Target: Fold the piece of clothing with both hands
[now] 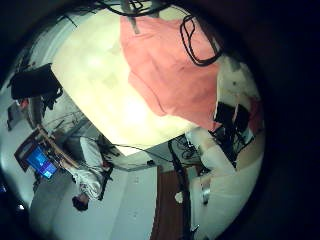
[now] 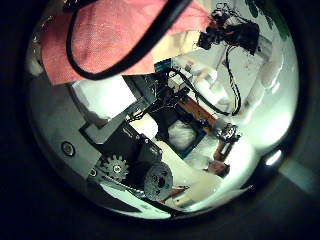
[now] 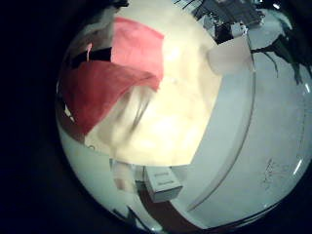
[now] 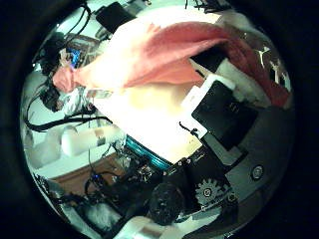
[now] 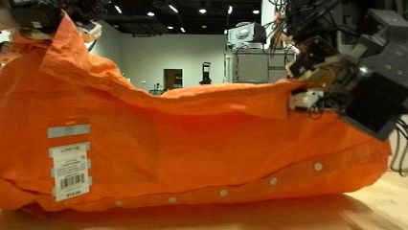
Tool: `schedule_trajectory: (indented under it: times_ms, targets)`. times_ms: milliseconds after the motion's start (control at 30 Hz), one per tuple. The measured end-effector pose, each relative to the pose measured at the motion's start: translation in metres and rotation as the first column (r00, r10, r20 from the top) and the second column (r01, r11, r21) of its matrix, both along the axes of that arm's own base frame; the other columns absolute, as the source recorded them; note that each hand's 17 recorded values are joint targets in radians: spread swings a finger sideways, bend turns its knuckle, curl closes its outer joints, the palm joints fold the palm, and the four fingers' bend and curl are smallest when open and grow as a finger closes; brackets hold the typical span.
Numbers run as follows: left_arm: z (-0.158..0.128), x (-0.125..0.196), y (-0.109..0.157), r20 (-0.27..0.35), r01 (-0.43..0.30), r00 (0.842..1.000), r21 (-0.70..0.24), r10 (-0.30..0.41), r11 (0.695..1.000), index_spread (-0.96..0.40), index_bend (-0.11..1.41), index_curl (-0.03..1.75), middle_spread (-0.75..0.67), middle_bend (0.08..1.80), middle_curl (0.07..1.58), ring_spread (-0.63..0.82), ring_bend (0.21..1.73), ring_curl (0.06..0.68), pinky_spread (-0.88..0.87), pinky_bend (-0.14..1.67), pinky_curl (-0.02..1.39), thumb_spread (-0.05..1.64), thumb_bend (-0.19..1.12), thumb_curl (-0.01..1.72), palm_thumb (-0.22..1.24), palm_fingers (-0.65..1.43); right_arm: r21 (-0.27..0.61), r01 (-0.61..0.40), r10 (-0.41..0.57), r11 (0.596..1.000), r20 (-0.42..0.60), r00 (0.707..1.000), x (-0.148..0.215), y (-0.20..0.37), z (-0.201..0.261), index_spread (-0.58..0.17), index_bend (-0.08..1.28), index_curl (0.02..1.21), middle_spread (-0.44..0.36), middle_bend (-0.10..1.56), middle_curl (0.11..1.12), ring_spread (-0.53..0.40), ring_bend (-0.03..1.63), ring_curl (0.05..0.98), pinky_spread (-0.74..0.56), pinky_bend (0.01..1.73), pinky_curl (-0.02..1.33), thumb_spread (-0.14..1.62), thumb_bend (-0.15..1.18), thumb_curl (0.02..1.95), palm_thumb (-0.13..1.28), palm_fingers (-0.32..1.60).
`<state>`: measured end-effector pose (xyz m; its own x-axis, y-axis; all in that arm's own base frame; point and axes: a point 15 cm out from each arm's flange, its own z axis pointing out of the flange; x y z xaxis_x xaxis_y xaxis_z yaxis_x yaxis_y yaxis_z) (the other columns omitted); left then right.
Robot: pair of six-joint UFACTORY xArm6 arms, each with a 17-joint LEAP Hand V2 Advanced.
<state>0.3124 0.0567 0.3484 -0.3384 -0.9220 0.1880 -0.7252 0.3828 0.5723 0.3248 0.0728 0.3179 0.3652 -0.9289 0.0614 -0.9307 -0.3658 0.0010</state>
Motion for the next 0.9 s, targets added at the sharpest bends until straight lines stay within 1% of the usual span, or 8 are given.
schedule_trajectory:
  times_ms: [167, 233, 333, 400, 500, 633, 833, 900]
  targets:
    - [-0.011, 0.047, 0.007, 0.045, -0.056, 0.997, -0.021, 0.057, 0.998, -0.74, 0.58, 1.09, -0.43, 1.24, 0.72, -0.41, 1.38, 0.505, -0.59, 1.22, 0.56, 1.06, -0.02, 0.55, 0.68, 1.19, -0.02, 0.026, -0.028, 0.999, -0.069, 0.997, 0.043, -0.001, -0.012, -0.274, 1.02, 0.98, -0.144, 1.27, 0.9, -0.249, 1.29, 0.815, -0.22, 1.24, 0.89, 0.97, 0.06, 0.84, 1.1, 1.07]
    - [-0.02, 0.063, 0.007, 0.046, -0.077, 0.996, -0.034, 0.078, 0.996, -0.74, 0.58, 1.09, -0.43, 1.24, 0.72, -0.41, 1.38, 0.507, -0.58, 1.22, 0.56, 1.06, -0.02, 0.55, 0.68, 1.19, -0.029, 0.039, -0.042, 0.999, -0.102, 0.994, 0.058, -0.003, -0.024, -0.273, 1.02, 0.99, -0.145, 1.27, 0.9, -0.248, 1.29, 0.815, -0.22, 1.22, 0.9, 0.98, 0.04, 0.85, 1.08, 1.05]
    - [-0.035, 0.085, 0.004, 0.036, -0.106, 0.993, -0.06, 0.108, 0.993, -0.74, 0.59, 1.09, -0.43, 1.24, 0.72, -0.4, 1.39, 0.509, -0.58, 1.22, 0.56, 1.05, -0.02, 0.55, 0.68, 1.18, -0.04, 0.053, -0.058, 0.998, -0.149, 0.987, 0.081, -0.003, -0.044, -0.275, 1.02, 0.98, -0.145, 1.25, 0.89, -0.245, 1.29, 0.804, -0.24, 1.17, 0.9, 1.01, 0.0, 0.85, 1.03, 1.05]
    - [-0.05, 0.096, 0.002, 0.019, -0.124, 0.992, -0.068, 0.125, 0.99, -0.74, 0.58, 1.09, -0.43, 1.25, 0.72, -0.4, 1.39, 0.51, -0.58, 1.22, 0.57, 1.05, -0.02, 0.55, 0.68, 1.18, -0.045, 0.061, -0.068, 0.997, -0.175, 0.982, 0.097, -0.003, -0.057, -0.276, 1.0, 0.97, -0.142, 1.23, 0.87, -0.24, 1.27, 0.783, -0.26, 1.11, 0.89, 1.05, -0.02, 0.83, 0.97, 1.05]
    - [-0.072, 0.113, 0.001, 0.043, -0.142, 0.988, -0.061, 0.145, 0.988, -0.74, 0.59, 1.09, -0.43, 1.24, 0.72, -0.4, 1.39, 0.511, -0.58, 1.23, 0.57, 1.05, -0.02, 0.55, 0.67, 1.18, -0.053, 0.084, -0.094, 0.995, -0.217, 0.972, 0.12, -0.009, -0.079, -0.274, 0.98, 0.96, -0.141, 1.22, 0.85, -0.237, 1.24, 0.757, -0.29, 1.04, 0.87, 1.09, -0.02, 0.8, 0.94, 1.06]
    - [-0.101, 0.127, -0.002, 0.039, -0.16, 0.986, -0.05, 0.162, 0.986, -0.74, 0.6, 1.09, -0.42, 1.24, 0.72, -0.4, 1.39, 0.512, -0.58, 1.22, 0.57, 1.05, -0.02, 0.55, 0.66, 1.18, -0.058, 0.112, -0.123, 0.992, -0.239, 0.963, 0.15, -0.016, -0.098, -0.28, 0.94, 0.95, -0.139, 1.2, 0.82, -0.243, 1.21, 0.727, -0.35, 0.97, 0.84, 1.18, -0.01, 0.75, 0.92, 1.07]
    - [-0.127, 0.148, 0.002, 0.086, -0.196, 0.976, -0.039, 0.198, 0.98, -0.73, 0.57, 1.09, -0.42, 1.23, 0.73, -0.4, 1.39, 0.514, -0.58, 1.24, 0.58, 1.04, -0.03, 0.54, 0.64, 1.13, -0.061, 0.136, -0.147, 0.989, -0.246, 0.958, 0.186, -0.016, -0.122, -0.301, 0.88, 0.94, -0.141, 1.16, 0.8, -0.255, 1.2, 0.701, -0.43, 0.88, 0.82, 1.32, -0.01, 0.64, 0.85, 1.02]
    - [-0.131, 0.155, 0.003, 0.111, -0.214, 0.969, -0.056, 0.219, 0.975, -0.73, 0.53, 1.08, -0.43, 1.23, 0.73, -0.41, 1.37, 0.511, -0.59, 1.21, 0.57, 1.05, -0.03, 0.53, 0.63, 1.09, -0.06, 0.145, -0.155, 0.988, -0.239, 0.958, 0.201, -0.014, -0.128, -0.308, 0.84, 0.93, -0.148, 1.13, 0.79, -0.262, 1.19, 0.696, -0.46, 0.84, 0.82, 1.38, -0.01, 0.6, 0.83, 0.93]
